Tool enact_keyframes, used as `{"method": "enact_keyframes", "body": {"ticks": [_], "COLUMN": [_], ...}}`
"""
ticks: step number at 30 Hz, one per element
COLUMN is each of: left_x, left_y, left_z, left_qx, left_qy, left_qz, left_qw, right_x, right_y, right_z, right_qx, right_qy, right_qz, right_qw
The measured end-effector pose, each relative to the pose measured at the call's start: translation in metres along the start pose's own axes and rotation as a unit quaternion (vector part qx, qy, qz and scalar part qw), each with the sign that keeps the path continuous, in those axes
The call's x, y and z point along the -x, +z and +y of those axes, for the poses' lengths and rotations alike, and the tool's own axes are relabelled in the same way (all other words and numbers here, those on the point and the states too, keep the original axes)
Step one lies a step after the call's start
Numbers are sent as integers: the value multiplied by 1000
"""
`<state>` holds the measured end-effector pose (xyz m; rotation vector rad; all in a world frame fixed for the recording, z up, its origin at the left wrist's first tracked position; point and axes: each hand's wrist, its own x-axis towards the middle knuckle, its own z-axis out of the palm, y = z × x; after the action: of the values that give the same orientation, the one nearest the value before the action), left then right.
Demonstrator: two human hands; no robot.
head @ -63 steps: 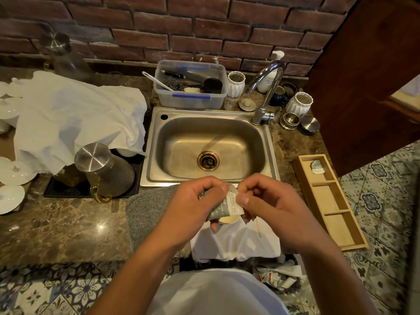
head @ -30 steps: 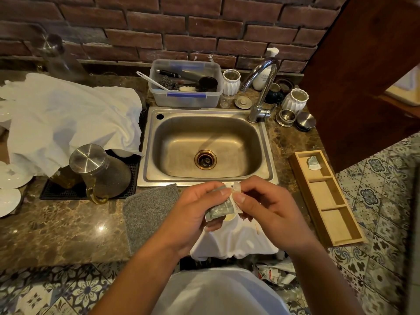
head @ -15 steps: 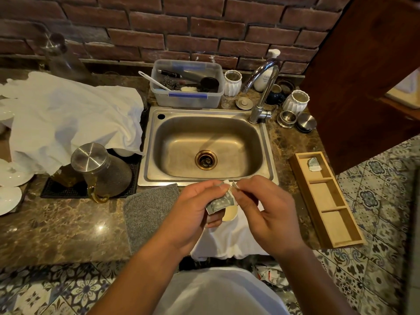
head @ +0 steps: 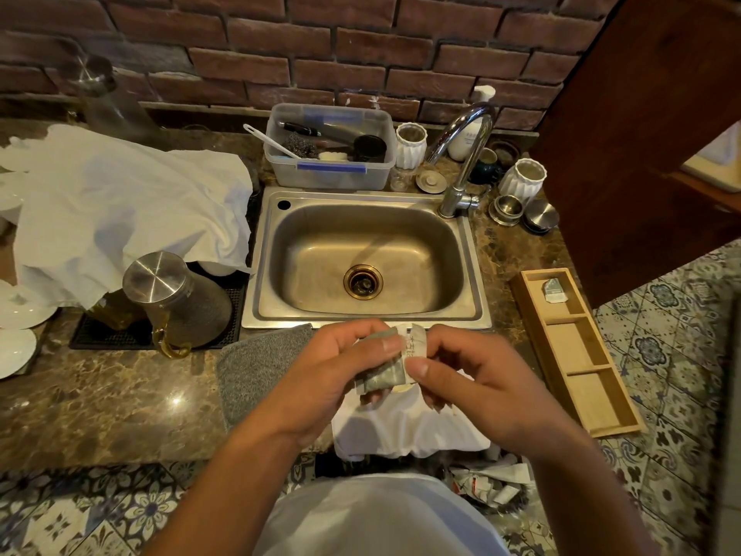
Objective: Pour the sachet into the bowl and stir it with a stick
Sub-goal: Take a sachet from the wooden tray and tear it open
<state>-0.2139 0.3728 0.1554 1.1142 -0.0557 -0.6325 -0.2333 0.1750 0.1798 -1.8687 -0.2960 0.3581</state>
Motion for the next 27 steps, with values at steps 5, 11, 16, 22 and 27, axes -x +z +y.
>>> {"method": "enact_keyframes", "body": {"ticks": [5, 11, 16, 22, 27], "left_x": [3, 6, 8, 10, 10], "left_y": [5, 10, 10, 15, 20], "left_z": [-2, -2, -6, -4, -7], "left_qx": [53, 6, -32, -75, -36], "left_qy": [14, 12, 26, 38, 23], "left_qz": [3, 24, 45, 34, 86], "left_qw": [998, 1000, 998, 996, 995], "right_x": [1, 6, 9, 10, 6], "right_y": [8, 5, 2, 3, 11], "right_z": [2, -2, -4, -5, 2], "right_qx": [-22, 17, 35, 92, 267], "right_qy": [-21, -13, -17, -52, -161], "right_qz": [35, 8, 24, 43, 123], "right_qw": [999, 1000, 999, 993, 942]}}
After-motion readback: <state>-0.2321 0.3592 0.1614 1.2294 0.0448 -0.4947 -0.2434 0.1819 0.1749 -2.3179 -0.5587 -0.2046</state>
